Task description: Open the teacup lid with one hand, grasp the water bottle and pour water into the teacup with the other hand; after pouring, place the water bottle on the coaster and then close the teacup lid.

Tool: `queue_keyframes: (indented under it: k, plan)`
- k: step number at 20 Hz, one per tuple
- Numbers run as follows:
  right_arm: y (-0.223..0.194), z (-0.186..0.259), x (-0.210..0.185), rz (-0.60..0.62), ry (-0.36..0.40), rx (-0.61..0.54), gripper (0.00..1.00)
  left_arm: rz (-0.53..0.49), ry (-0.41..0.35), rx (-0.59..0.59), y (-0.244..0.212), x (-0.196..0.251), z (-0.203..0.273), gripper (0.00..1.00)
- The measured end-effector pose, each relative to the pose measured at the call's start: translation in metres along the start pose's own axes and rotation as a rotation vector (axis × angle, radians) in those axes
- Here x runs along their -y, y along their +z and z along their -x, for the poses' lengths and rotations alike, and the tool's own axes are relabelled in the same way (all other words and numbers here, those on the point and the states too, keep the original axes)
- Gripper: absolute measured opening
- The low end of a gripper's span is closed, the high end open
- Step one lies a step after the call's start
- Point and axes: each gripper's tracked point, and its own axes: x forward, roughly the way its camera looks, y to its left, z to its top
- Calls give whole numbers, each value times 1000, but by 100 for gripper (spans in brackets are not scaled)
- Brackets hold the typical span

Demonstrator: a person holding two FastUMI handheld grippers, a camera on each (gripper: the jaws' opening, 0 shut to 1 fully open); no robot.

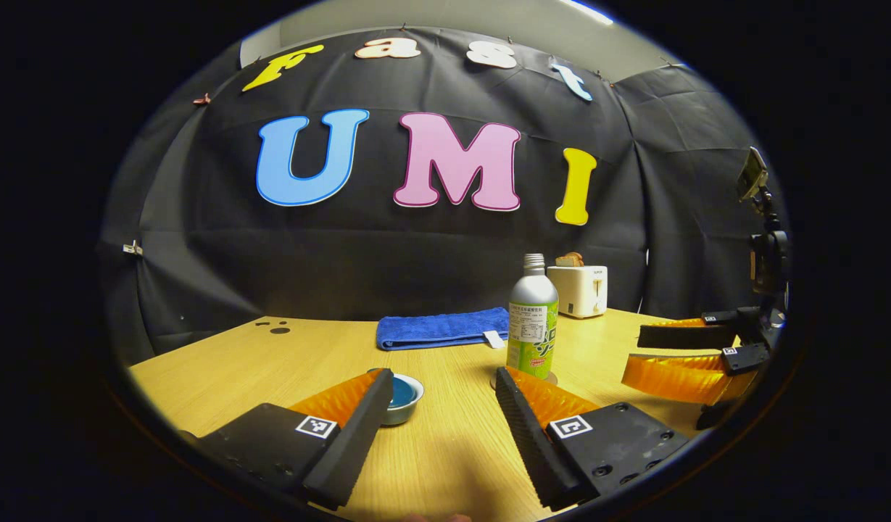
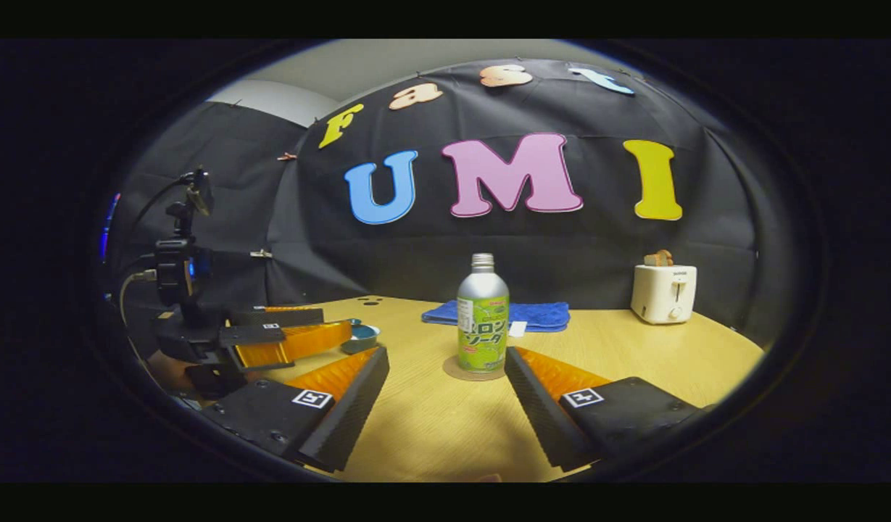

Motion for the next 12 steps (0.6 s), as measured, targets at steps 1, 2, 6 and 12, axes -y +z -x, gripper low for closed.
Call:
queue_keyframes:
  k: [1,2,6,12]
  plan:
    - [0,0,2,-2,-9,0,98,0,3,0,0,-1,0,91]
    - [0,-1,3,0,-19,0,98,0,6,-1,0,-1,0,91]
    - [0,-1,4,-1,-28,0,98,0,19,-1,0,-3,0,91]
    - [0,-1,4,-1,-28,0,98,1,27,-2,0,-4,0,91]
